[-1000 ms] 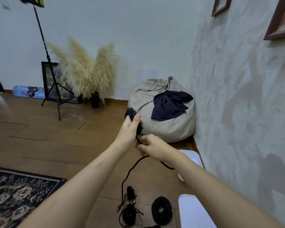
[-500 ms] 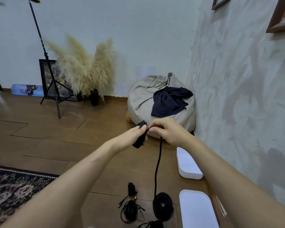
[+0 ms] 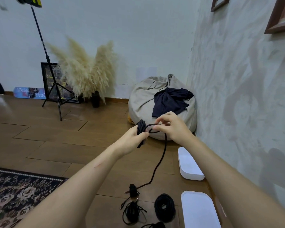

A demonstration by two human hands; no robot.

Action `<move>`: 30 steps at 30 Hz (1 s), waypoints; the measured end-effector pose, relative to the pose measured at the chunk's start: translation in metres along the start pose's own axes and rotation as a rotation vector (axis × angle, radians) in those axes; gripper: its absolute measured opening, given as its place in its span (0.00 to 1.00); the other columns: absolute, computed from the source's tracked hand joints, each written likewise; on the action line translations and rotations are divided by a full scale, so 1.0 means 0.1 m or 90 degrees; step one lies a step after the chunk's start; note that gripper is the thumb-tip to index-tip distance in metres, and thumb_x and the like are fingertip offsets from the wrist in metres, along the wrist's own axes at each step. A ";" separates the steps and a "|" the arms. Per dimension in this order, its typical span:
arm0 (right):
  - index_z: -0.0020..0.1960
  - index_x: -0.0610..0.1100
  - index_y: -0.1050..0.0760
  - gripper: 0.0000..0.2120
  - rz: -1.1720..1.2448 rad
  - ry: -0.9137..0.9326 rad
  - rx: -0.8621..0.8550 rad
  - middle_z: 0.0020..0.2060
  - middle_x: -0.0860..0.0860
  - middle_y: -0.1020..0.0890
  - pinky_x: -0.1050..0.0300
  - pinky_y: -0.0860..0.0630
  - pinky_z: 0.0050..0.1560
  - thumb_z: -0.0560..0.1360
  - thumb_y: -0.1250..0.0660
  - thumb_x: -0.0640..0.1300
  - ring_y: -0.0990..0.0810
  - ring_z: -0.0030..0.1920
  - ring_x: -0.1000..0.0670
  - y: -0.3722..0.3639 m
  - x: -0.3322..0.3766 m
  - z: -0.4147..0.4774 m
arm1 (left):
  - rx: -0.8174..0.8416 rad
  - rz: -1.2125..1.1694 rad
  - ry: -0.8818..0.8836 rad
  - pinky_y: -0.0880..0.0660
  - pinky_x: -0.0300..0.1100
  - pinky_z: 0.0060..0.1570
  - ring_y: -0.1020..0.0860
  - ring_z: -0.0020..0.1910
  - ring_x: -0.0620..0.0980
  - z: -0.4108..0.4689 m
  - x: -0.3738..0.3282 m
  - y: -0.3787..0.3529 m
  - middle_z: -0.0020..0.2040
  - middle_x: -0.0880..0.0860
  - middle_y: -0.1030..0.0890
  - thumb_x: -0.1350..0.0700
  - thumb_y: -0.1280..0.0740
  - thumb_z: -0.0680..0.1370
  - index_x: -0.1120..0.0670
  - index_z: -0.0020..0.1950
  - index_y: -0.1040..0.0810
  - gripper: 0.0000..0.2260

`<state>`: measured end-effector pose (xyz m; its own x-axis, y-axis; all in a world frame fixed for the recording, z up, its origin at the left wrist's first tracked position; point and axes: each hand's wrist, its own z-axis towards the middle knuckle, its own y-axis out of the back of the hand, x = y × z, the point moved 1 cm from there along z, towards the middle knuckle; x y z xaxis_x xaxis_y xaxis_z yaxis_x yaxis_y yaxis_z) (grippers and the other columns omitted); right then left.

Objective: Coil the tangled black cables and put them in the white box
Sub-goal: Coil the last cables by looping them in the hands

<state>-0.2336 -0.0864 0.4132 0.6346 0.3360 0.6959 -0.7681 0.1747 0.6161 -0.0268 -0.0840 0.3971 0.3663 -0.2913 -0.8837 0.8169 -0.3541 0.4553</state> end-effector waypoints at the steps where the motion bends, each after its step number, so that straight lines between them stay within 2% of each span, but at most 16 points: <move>1: 0.45 0.56 0.18 0.06 -0.040 0.004 -0.005 0.48 0.52 0.25 0.52 0.27 0.53 0.72 0.24 0.55 0.25 0.51 0.50 -0.01 -0.04 -0.01 | -0.001 0.007 0.011 0.26 0.45 0.52 0.22 0.47 0.49 0.00 0.03 0.00 0.47 0.54 0.20 0.51 0.37 0.84 0.57 0.59 0.24 0.11; 5: 0.51 0.58 0.15 0.10 -0.247 0.059 -0.032 0.43 0.56 0.25 0.54 0.33 0.44 0.75 0.28 0.61 0.26 0.48 0.50 0.00 -0.06 -0.01 | -0.011 0.023 0.023 0.26 0.44 0.51 0.22 0.46 0.48 0.01 0.06 0.00 0.48 0.54 0.20 0.51 0.38 0.84 0.56 0.59 0.25 0.10; 9: 0.56 0.59 0.16 0.10 -0.400 0.091 0.034 0.44 0.53 0.15 0.54 0.32 0.37 0.80 0.34 0.58 0.19 0.49 0.48 -0.01 0.06 0.00 | -0.022 0.041 0.026 0.27 0.41 0.46 0.23 0.46 0.48 0.02 0.05 -0.01 0.49 0.54 0.21 0.51 0.37 0.84 0.53 0.58 0.25 0.07; 12: 0.56 0.56 0.16 0.09 -0.398 0.090 0.072 0.42 0.53 0.17 0.55 0.37 0.34 0.82 0.34 0.54 0.20 0.48 0.47 -0.05 0.11 -0.04 | -0.028 0.046 0.018 0.28 0.40 0.44 0.23 0.46 0.47 0.02 0.05 -0.01 0.48 0.51 0.22 0.52 0.37 0.84 0.52 0.57 0.25 0.06; 15: 0.59 0.56 0.16 0.10 -0.353 0.080 0.099 0.39 0.57 0.26 0.62 0.39 0.35 0.81 0.33 0.54 0.22 0.49 0.47 -0.04 0.11 -0.04 | -0.038 0.046 0.012 0.29 0.39 0.44 0.24 0.45 0.45 0.01 0.04 0.00 0.47 0.48 0.22 0.52 0.36 0.84 0.52 0.58 0.25 0.06; 16: 0.59 0.57 0.17 0.10 -0.358 0.076 0.091 0.40 0.56 0.27 0.60 0.38 0.35 0.80 0.32 0.55 0.23 0.48 0.47 -0.02 0.12 -0.03 | -0.041 0.046 0.009 0.29 0.38 0.43 0.24 0.45 0.45 0.01 0.03 0.00 0.47 0.47 0.22 0.52 0.36 0.84 0.52 0.58 0.25 0.06; 20: 0.58 0.58 0.16 0.10 -0.428 0.067 0.013 0.45 0.53 0.15 0.51 0.28 0.39 0.82 0.36 0.53 0.20 0.48 0.45 -0.03 0.22 -0.03 | -0.049 0.023 -0.014 0.28 0.40 0.45 0.24 0.44 0.46 0.01 0.00 -0.03 0.46 0.49 0.22 0.51 0.36 0.84 0.50 0.55 0.25 0.04; 22: 0.51 0.59 0.16 0.09 -0.384 0.061 0.014 0.40 0.55 0.17 0.50 0.27 0.39 0.82 0.36 0.51 0.21 0.44 0.46 -0.06 0.22 -0.03 | -0.054 0.011 -0.015 0.27 0.42 0.47 0.24 0.45 0.46 0.01 -0.03 -0.03 0.47 0.50 0.21 0.51 0.36 0.83 0.51 0.55 0.24 0.05; 24: 0.39 0.62 0.23 0.13 -0.302 0.041 0.050 0.35 0.57 0.21 0.52 0.30 0.37 0.82 0.36 0.50 0.22 0.41 0.49 -0.06 0.21 -0.05 | -0.053 0.011 -0.012 0.26 0.43 0.47 0.23 0.45 0.47 0.01 -0.04 -0.03 0.48 0.52 0.21 0.51 0.36 0.84 0.52 0.56 0.24 0.06; 25: 0.37 0.61 0.26 0.15 -0.258 0.026 0.069 0.34 0.57 0.21 0.54 0.31 0.37 0.82 0.36 0.51 0.23 0.41 0.50 -0.04 0.20 -0.06 | -0.052 0.009 -0.013 0.26 0.43 0.47 0.23 0.45 0.47 0.01 -0.05 -0.03 0.48 0.52 0.21 0.51 0.36 0.84 0.52 0.57 0.24 0.06; 28: 0.41 0.59 0.23 0.11 -0.119 -0.001 0.120 0.38 0.57 0.19 0.57 0.29 0.41 0.82 0.34 0.50 0.22 0.42 0.56 0.02 0.18 -0.06 | -0.064 0.000 -0.023 0.24 0.44 0.51 0.20 0.51 0.48 -0.01 -0.07 -0.01 0.52 0.50 0.19 0.51 0.36 0.84 0.48 0.58 0.24 0.05; 30: 0.49 0.54 0.21 0.05 -0.021 -0.021 0.144 0.41 0.53 0.16 0.55 0.25 0.47 0.81 0.33 0.45 0.19 0.44 0.50 0.04 0.18 -0.05 | -0.077 0.000 -0.034 0.24 0.46 0.53 0.21 0.52 0.48 0.00 -0.08 0.01 0.52 0.52 0.19 0.50 0.36 0.84 0.49 0.58 0.24 0.06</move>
<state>-0.2258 -0.0754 0.4261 0.6647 0.3032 0.6829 -0.7101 -0.0281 0.7036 -0.0289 -0.0822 0.4052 0.3442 -0.3392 -0.8755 0.8658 -0.2460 0.4357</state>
